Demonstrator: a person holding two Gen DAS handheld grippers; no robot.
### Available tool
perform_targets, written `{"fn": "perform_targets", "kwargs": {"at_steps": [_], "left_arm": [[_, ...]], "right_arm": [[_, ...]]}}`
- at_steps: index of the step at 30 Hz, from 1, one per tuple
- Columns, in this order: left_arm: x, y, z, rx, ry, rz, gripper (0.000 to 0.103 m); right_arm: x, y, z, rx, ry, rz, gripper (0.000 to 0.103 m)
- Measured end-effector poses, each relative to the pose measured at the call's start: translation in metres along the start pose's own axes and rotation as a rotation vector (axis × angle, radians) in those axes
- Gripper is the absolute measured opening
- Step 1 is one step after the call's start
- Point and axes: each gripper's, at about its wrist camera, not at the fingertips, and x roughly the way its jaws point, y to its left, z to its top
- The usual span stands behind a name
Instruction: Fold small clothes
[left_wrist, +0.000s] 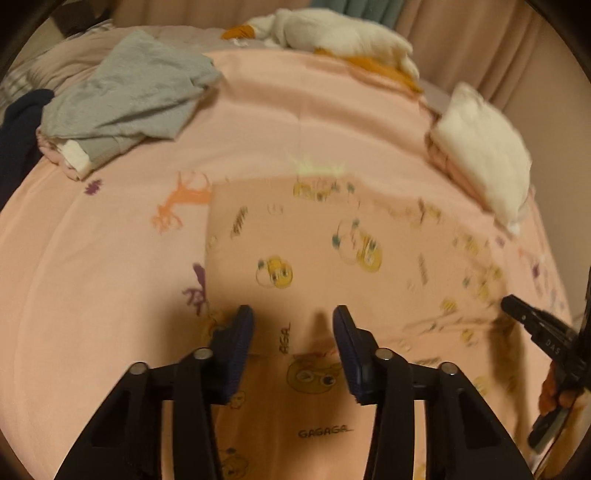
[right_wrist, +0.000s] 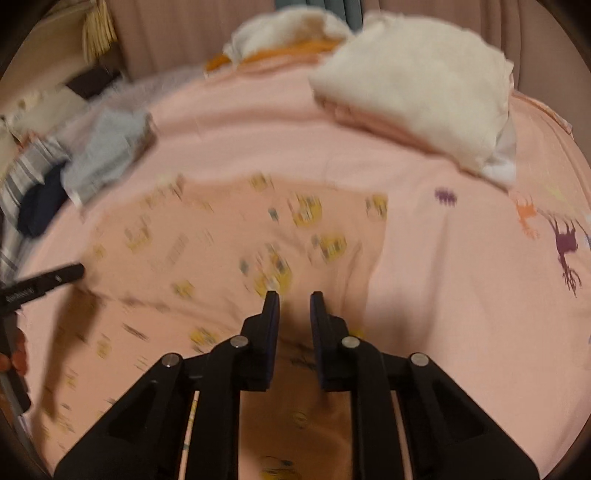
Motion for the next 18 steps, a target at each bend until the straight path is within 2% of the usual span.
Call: {"fn": "perform_targets", "kwargs": {"at_steps": [2,6,8,9,10,12,15,18], "left_arm": [[0.011,0.002,-0.006,0.013,0.031,0.022,0.044],[0.009,0.000,-0.013,0.044,0.042,0.024,0.044],[-0.004,0.004,-0.015,0.008,0.046,-0.009,0.045],[-0.011,0.009,-0.017,-0.013,0.046,-0.025,0.047],[-0.020,0.013,-0.021,-0.034,0.041,-0.041,0.054],[-0.034,0.022,-0.030,-0.068,0.028,-0.066,0.066],[-0.055,0.044,-0.051,-0.133,0.026,-0.107,0.068],[-0.064,0.068,-0.075,-0.211,0.061,-0.156,0.068]], "right_arm": [[0.013,-0.005,-0.007,0.011,0.044,-0.008,0.014],[0.005,-0.007,-0.007,0.031,0.042,0.012,0.018],[-0.009,-0.007,-0.012,0.056,0.035,0.047,0.025],[-0.018,-0.010,-0.015,0.074,0.026,0.077,0.032],[-0.028,-0.010,-0.021,0.087,0.020,0.096,0.039],[-0.049,-0.018,-0.034,0.116,0.001,0.140,0.046],[-0.069,-0.029,-0.059,0.172,0.005,0.185,0.050],[-0.082,-0.049,-0.087,0.255,0.031,0.215,0.051]]}}
